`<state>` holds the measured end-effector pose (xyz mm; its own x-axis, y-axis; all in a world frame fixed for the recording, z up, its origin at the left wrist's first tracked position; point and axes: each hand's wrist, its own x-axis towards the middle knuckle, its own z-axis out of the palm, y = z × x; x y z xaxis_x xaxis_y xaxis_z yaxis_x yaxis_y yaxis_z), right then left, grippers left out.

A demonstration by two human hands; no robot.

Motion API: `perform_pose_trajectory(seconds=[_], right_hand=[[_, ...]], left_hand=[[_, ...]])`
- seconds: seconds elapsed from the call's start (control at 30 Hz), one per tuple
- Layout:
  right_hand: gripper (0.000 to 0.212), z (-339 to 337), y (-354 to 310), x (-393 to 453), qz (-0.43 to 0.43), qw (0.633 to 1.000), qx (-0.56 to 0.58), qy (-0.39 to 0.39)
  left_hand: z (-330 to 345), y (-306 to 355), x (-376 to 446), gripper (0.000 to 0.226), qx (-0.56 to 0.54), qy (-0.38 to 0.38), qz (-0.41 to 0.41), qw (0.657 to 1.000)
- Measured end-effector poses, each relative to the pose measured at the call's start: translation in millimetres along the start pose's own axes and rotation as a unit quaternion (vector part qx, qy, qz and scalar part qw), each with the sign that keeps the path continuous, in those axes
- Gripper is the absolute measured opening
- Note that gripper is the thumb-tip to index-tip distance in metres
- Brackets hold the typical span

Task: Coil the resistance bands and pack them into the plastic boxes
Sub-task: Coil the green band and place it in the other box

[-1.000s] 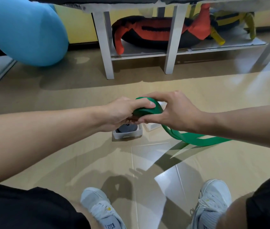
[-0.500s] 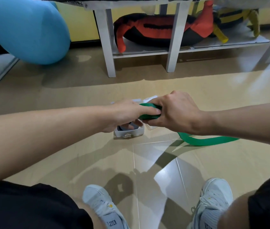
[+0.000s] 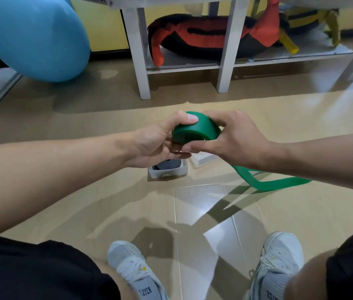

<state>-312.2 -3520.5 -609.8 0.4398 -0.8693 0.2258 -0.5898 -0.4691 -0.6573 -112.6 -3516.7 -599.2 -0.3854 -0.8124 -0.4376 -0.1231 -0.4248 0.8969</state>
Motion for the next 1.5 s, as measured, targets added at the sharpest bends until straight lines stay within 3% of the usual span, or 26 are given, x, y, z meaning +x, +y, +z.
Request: perform_pose_trajectory(seconds=[0.1, 0.17, 0.23, 0.33, 0.47, 0.6, 0.8, 0.97, 1.07, 1.23, 1.37, 1.5], right_hand=[[0.051, 0.8, 0.1, 1.1, -0.007, 1.0, -0.009, 0.019], [0.045, 0.3, 1.2, 0.6, -0.007, 0.999, -0.039, 0.007], [0.039, 2.0, 1.4, -1.3, -0.01, 0.996, -0.09, -0.008], [0.039, 6.4, -0.5, -3.5, -0.017, 0.988, -0.156, -0.016], [0.042, 7.9, -2.8, -1.0, -0.01, 0.988, -0.155, -0.012], [0.057, 7.6, -3.8, 3.5, -0.003, 0.993, -0.114, -0.01], [0.042, 9.9, -3.4, -1.3, -0.031, 0.991, -0.132, -0.002], [0.022, 9.7, -8.8, -2.0, -0.037, 0.988, -0.149, -0.019], [0.027, 10.0, -7.2, -2.2, -0.028, 0.988, -0.152, -0.032], [0.067, 6.8, -0.8, 1.9, -0.001, 0.997, -0.038, -0.072], [0.047, 2.9, -1.0, 1.9, -0.035, 0.998, -0.015, -0.045], [0.035, 4.1, -0.2, 2.1, -0.035, 0.99, -0.126, -0.047]], left_hand=[[-2.0, -0.8, -0.3, 0.062, -0.027, -0.023, -0.025, 0.999], [-0.2, 0.8, -0.5, 0.055, -0.007, -0.034, -0.043, 0.998], [4.6, 3.1, -1.2, 0.043, 0.099, -0.013, -0.052, 0.994], [13.8, 0.7, -0.4, 0.047, 0.204, 0.046, -0.067, 0.976], [16.4, -4.2, 2.7, 0.056, 0.161, 0.137, -0.014, 0.977], [14.1, -4.3, 7.2, 0.055, 0.133, 0.164, -0.013, 0.977], [20.4, -8.3, 7.3, 0.038, 0.12, 0.152, -0.031, 0.981], [20.6, -7.2, 8.9, 0.051, 0.112, 0.152, -0.05, 0.981], [19.7, -8.7, 7.3, 0.053, 0.109, 0.146, -0.047, 0.982], [13.3, -9.2, 4.0, 0.036, 0.071, 0.07, -0.056, 0.993], [10.0, -6.6, 1.7, 0.029, 0.031, 0.019, -0.045, 0.998], [9.1, -0.4, -1.0, 0.028, 0.108, 0.004, -0.088, 0.99]])
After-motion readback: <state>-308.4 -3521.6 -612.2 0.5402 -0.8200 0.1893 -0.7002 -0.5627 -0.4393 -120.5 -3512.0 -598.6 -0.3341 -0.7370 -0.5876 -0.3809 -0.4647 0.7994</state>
